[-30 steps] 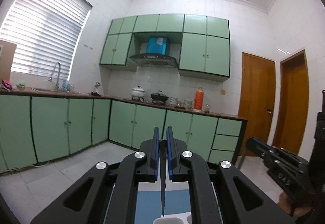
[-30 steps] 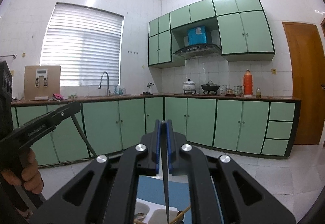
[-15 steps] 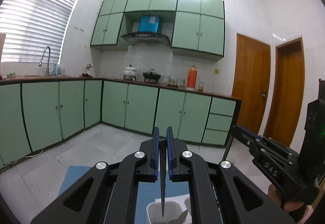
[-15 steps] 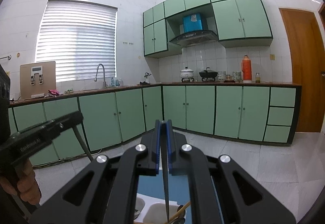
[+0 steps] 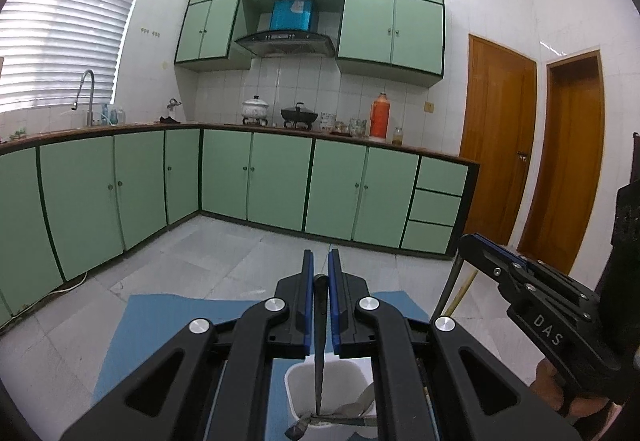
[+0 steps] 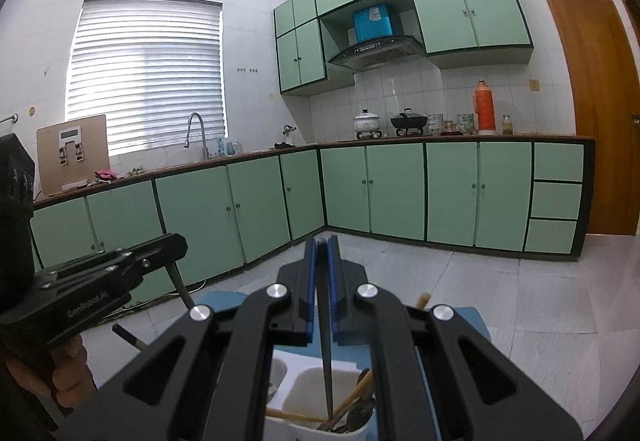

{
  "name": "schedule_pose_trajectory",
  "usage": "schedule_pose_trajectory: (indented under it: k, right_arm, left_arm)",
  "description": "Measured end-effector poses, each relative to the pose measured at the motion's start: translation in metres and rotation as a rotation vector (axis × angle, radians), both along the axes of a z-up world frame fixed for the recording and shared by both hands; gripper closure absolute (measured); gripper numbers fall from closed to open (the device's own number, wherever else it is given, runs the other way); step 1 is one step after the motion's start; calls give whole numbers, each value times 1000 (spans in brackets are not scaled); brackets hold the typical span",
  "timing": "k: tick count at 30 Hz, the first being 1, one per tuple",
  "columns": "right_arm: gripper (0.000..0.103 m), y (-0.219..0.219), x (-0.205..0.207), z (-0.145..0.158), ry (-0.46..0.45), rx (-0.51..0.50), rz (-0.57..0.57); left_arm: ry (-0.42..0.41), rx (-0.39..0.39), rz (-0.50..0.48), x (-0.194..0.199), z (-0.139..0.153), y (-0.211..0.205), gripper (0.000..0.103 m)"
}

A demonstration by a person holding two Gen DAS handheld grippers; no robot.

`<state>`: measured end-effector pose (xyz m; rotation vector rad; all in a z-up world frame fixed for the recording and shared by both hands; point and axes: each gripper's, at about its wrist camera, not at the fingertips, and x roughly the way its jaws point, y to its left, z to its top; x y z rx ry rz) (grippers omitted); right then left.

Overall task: Organize utensils
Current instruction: 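Lower both grey chopsticks into the white holder, then open both tools to release the grey chopsticks in the holder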

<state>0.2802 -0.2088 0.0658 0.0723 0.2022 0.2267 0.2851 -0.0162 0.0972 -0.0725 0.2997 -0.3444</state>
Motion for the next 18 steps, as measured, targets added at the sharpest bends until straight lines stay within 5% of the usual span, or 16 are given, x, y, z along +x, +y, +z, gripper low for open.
schedule_pose_trajectory:
  k: [9, 14, 18]
  right_arm:
    - [98, -4, -5, -17, 23, 12, -21]
    - [96, -8, -8, -19, 33, 19, -37]
    - [81, -12, -14, -17, 17, 23, -53]
  left_arm:
    - [12, 19, 10, -3, -9, -3, 93]
    - [14, 15, 25, -4, -9, -2, 78]
    - [9, -4, 43, -7, -6, 4, 63]
